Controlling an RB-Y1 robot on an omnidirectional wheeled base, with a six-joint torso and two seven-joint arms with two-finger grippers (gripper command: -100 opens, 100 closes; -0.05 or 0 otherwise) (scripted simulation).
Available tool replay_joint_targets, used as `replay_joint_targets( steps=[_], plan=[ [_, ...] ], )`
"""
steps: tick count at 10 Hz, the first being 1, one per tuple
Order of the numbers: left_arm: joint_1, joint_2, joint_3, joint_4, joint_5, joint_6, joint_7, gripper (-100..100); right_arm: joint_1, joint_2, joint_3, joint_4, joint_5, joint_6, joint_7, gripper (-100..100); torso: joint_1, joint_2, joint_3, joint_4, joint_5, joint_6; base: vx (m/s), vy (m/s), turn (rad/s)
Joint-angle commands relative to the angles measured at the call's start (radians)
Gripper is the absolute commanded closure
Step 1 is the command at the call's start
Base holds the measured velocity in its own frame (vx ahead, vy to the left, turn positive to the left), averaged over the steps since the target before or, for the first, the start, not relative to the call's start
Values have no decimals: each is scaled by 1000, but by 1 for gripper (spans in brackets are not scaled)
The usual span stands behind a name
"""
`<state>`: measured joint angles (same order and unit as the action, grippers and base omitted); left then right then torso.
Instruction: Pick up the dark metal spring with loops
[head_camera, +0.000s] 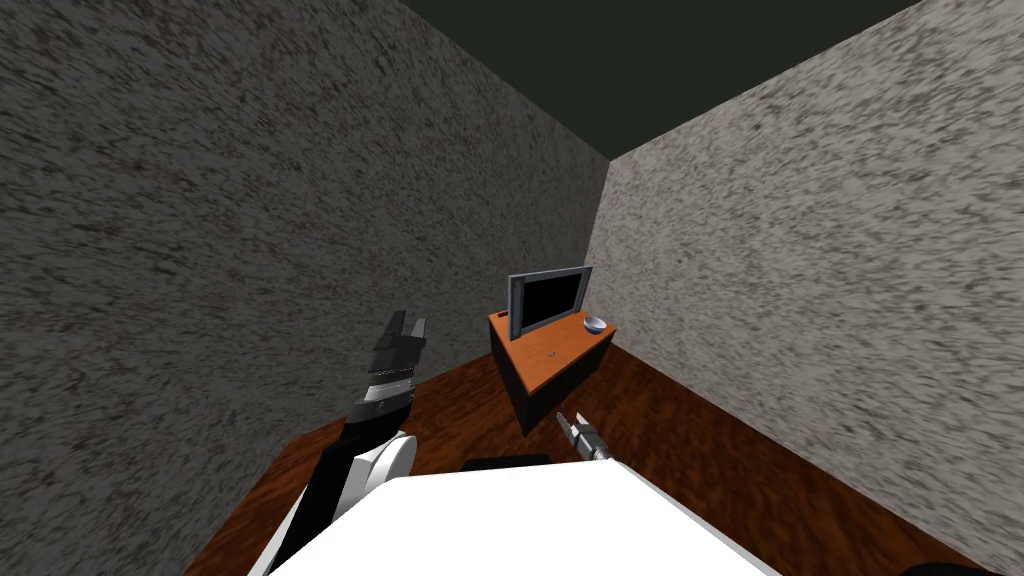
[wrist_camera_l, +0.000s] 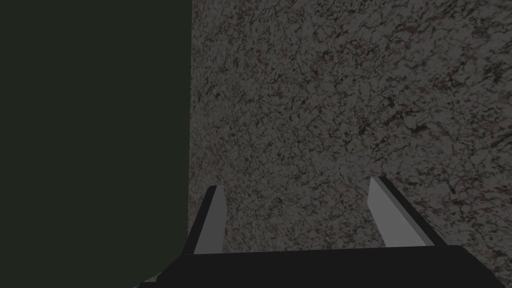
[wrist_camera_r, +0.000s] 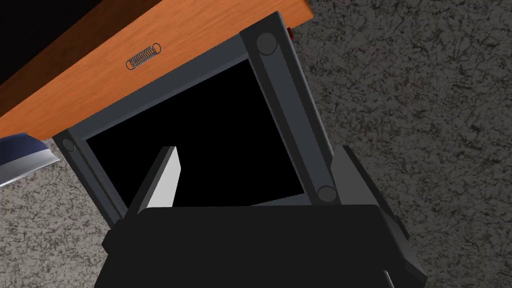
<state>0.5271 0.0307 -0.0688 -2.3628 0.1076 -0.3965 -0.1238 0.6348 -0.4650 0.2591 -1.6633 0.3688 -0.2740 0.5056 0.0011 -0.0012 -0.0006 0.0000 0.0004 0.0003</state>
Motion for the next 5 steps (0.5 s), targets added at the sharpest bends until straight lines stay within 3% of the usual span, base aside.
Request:
replay_joint_targets(
  steps=[1,3,4,5],
  plan=[
    [0,0,0,0,0,0,0,0,-7,-24,28,50,40,12,42,-100,0,0,0,0,0,0,38,52,174],
    [0,0,0,0,0,0,0,0,-7,-24,28,81,40,12,42,-100,1,-1,-1,0,0,0,24,32,46],
    [0,0,0,0,0,0,0,0,-15,-57,53,122,75,23,77,-100,0,0,0,0,0,0,25,45,189],
    [0,0,0,0,0,0,0,0,-15,-57,53,145,75,23,77,-100,1,0,0,0,0,-1,39,43,113]
  ],
)
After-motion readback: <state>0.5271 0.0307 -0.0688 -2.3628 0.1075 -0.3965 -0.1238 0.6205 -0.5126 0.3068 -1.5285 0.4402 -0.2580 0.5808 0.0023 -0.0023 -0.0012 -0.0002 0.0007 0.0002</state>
